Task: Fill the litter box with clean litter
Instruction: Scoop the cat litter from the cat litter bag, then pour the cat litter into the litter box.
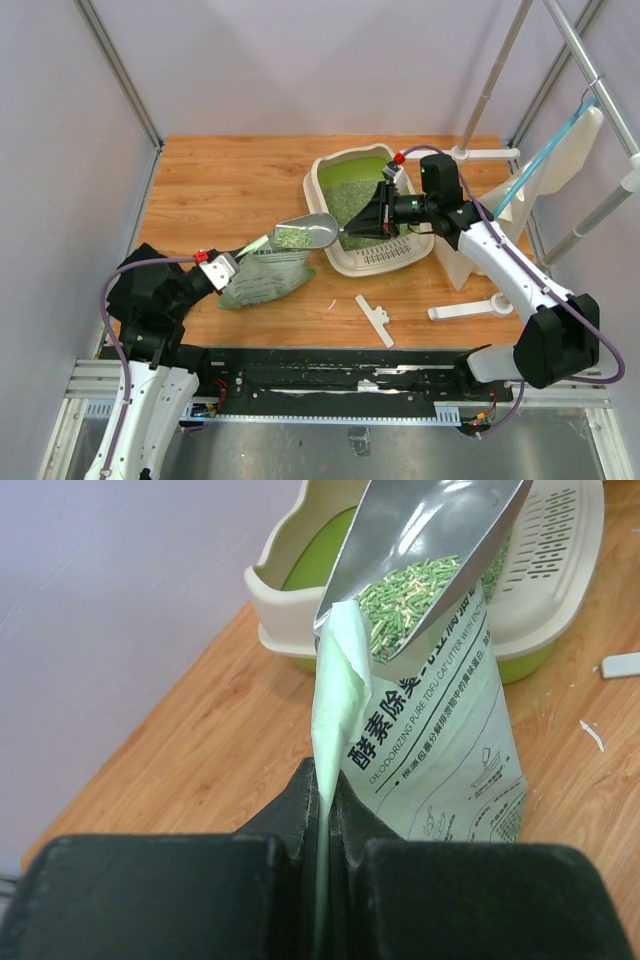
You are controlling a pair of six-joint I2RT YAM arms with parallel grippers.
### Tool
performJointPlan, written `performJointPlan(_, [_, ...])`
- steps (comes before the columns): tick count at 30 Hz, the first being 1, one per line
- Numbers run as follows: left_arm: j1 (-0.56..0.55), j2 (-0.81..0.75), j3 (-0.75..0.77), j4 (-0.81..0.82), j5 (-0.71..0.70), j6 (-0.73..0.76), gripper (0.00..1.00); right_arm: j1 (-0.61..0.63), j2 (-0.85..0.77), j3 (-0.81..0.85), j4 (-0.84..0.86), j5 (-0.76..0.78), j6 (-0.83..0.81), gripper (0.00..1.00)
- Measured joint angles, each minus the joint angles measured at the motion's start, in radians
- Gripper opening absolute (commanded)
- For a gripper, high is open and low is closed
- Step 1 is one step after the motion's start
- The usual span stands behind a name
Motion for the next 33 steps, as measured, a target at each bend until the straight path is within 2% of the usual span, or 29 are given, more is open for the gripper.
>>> performJointPlan(19, [0.000,-0.032,0.000,-0.016,-0.042,-0.019,0.01,-0.027,-0.018,-0.037,0.132,-0.017,0.120,0.01])
performJointPlan(33, [0.000,-0.042,0.000,-0.037,-0.042,-0.018,0.01,-0.140,-0.094,-0.110,0.219,0.118,0.220,0.01])
